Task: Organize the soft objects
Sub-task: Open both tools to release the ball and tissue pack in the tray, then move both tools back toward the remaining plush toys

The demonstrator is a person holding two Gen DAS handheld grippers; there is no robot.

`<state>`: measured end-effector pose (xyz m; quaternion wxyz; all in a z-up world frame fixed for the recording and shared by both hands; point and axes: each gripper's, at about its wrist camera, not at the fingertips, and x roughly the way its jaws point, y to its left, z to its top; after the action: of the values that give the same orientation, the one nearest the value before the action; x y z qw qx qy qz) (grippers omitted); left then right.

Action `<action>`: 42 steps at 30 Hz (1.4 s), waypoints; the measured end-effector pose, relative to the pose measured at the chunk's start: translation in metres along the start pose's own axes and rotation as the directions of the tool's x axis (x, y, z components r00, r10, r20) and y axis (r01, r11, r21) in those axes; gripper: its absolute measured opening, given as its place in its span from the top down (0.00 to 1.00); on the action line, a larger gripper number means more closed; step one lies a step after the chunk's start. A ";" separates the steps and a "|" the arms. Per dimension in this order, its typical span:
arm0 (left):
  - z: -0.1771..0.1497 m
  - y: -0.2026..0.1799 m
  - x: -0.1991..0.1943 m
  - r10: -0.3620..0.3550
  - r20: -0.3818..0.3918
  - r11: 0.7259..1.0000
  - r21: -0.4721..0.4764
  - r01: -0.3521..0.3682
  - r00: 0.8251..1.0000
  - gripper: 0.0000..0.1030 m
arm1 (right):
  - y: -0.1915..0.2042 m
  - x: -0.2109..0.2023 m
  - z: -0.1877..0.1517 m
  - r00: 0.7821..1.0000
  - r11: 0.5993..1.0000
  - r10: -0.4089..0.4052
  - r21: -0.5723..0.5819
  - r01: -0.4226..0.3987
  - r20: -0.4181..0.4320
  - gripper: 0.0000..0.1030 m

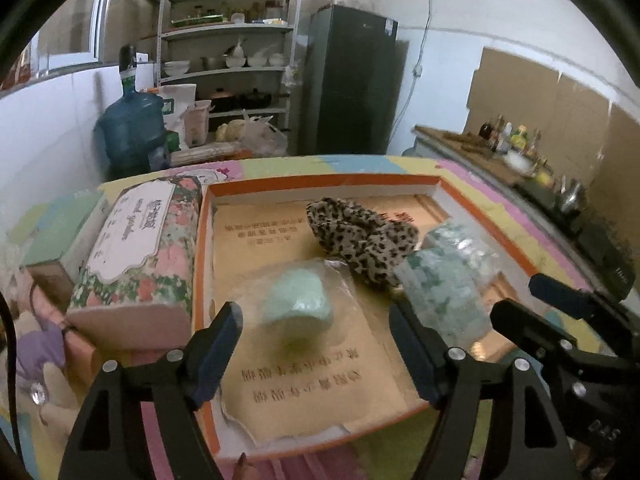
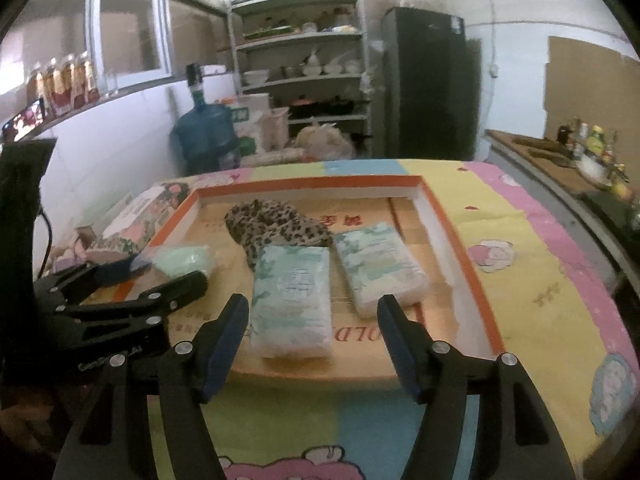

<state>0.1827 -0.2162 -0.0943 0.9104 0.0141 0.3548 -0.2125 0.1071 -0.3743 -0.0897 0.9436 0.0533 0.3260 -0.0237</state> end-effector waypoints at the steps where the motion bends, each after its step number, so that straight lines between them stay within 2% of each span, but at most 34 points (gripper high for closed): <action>1: -0.002 0.002 -0.005 -0.018 0.010 1.000 -0.019 0.018 1.000 0.27 | 0.001 -0.005 -0.002 1.000 1.000 -0.015 0.007 0.015 0.012 0.33; 3: -0.006 0.006 -0.015 -0.032 0.031 0.999 -0.041 0.033 0.999 0.29 | 0.001 -0.013 -0.006 0.999 0.999 -0.028 0.021 0.027 0.032 0.33; 5: -0.009 0.008 -0.026 -0.014 0.060 0.999 -0.036 0.016 0.998 0.33 | 0.002 -0.021 -0.011 0.998 0.998 -0.035 0.047 0.033 0.054 0.33; 7: -0.011 0.009 -0.037 0.014 0.083 1.000 -0.018 -0.013 0.996 0.34 | 0.004 -0.029 -0.016 0.996 0.996 -0.033 0.082 0.027 0.080 0.33; 10: -0.012 0.016 -0.055 0.016 0.115 1.000 -0.022 -0.014 0.993 0.35 | 0.007 -0.040 -0.020 0.993 0.992 -0.026 0.124 0.012 0.112 0.33; 14: -0.013 0.027 -0.083 0.049 0.164 0.998 -0.037 -0.043 0.985 0.35 | 0.017 -0.051 -0.016 0.990 0.990 -0.019 0.138 -0.001 0.138 0.33; 16: -0.014 0.036 -0.097 0.078 0.192 0.997 -0.044 -0.071 0.978 0.35 | 0.026 -0.058 -0.014 0.988 0.992 -0.010 0.129 -0.010 0.152 0.33; 22: -0.021 0.068 -0.144 0.186 0.275 0.982 -0.069 -0.173 0.943 0.35 | 0.057 -0.072 -0.008 0.983 0.996 0.025 0.084 -0.040 0.180 0.33; 31: -0.037 0.129 -0.195 0.265 0.306 0.963 -0.135 -0.234 0.915 0.35 | 0.111 -0.080 -0.006 0.975 0.992 0.122 0.019 -0.128 0.187 0.33; 37: -0.049 0.157 -0.208 0.300 0.303 0.953 -0.126 -0.274 0.905 0.35 | 0.154 -0.071 -0.008 0.966 0.979 0.204 -0.038 -0.200 0.160 0.33; 42: -0.062 0.182 -0.212 0.309 0.285 0.949 -0.151 -0.275 0.907 0.35 | 0.188 -0.056 -0.012 0.957 0.963 0.266 -0.072 -0.259 0.114 0.33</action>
<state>0.0757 0.0405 -0.0256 0.9751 -0.0149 0.2146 -0.0540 0.0711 -0.1859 -0.0486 0.9577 0.0679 0.2580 0.1078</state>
